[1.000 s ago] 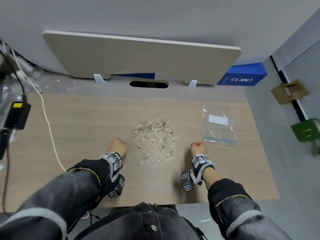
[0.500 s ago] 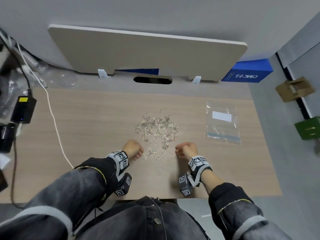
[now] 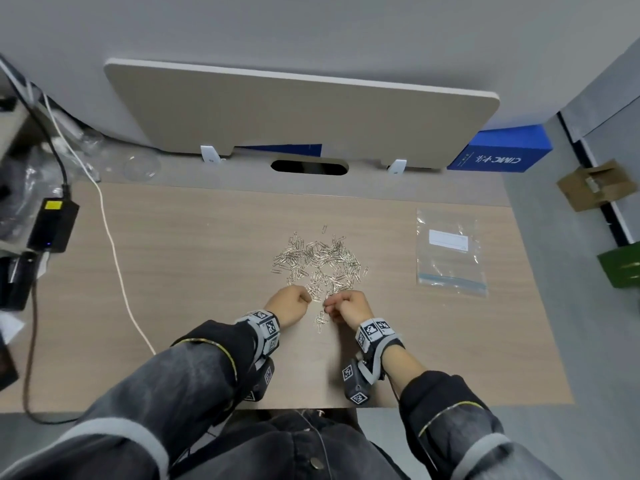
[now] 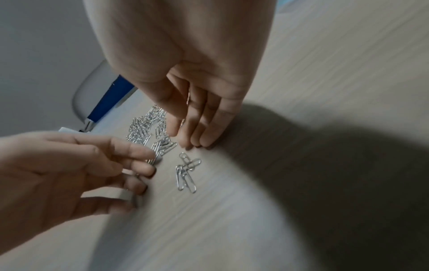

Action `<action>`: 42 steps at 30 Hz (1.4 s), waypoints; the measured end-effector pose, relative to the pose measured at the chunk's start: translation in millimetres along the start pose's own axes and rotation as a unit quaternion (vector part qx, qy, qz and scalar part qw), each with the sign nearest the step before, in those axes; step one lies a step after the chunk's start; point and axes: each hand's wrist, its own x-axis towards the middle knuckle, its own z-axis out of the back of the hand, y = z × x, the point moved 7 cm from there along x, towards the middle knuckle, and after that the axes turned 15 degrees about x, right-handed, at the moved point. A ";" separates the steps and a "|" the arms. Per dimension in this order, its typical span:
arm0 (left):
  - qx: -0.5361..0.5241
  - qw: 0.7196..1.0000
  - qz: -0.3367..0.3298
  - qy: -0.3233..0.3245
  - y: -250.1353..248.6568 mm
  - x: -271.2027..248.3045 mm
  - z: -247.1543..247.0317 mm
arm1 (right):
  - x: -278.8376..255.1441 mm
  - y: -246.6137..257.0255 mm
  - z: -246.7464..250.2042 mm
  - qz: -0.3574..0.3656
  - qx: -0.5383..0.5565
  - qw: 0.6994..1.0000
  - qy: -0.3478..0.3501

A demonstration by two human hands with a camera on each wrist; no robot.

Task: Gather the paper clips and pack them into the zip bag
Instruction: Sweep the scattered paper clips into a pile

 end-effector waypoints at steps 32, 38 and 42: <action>0.099 0.988 -0.112 -0.048 -15.2 30.1 13.0 | 33.8 21.6 4.2 0.045 -0.208 0.976 0.035; 0.118 0.983 -0.102 -0.096 -8.2 51.9 31.5 | 57.5 47.4 10.3 0.086 -0.206 0.975 -0.003; 0.123 0.962 -0.078 -0.233 9.5 35.2 55.5 | 36.3 65.0 51.7 0.164 -0.196 0.955 -0.152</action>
